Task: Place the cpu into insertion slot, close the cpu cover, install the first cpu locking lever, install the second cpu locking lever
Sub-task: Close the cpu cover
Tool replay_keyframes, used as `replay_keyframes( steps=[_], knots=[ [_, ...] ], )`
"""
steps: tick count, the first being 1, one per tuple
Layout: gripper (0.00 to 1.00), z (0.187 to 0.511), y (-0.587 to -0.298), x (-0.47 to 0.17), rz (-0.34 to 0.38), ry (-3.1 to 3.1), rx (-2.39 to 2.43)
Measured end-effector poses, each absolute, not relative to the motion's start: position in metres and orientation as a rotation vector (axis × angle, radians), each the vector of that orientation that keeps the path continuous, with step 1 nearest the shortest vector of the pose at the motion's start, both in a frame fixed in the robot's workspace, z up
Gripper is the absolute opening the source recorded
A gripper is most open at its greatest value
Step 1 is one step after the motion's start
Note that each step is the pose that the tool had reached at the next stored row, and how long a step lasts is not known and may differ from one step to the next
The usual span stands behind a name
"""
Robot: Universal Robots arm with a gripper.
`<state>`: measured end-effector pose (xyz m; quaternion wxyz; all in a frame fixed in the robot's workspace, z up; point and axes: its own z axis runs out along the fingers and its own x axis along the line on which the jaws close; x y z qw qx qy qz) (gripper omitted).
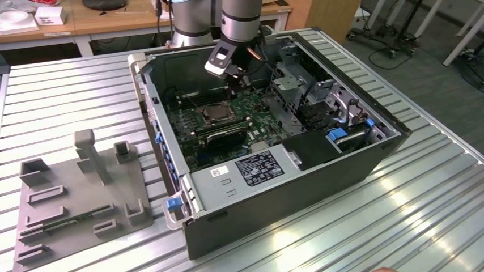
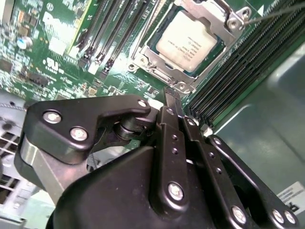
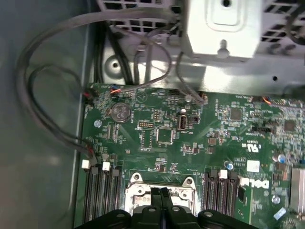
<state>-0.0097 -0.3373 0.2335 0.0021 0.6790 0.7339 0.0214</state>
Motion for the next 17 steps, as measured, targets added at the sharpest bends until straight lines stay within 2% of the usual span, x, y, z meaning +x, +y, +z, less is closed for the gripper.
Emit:
replay_keyframes(
  steps=[17],
  knots=[
    [0.11,0.2287,-0.3373,-0.0097,0.068,2.608,1.755]
  ],
)
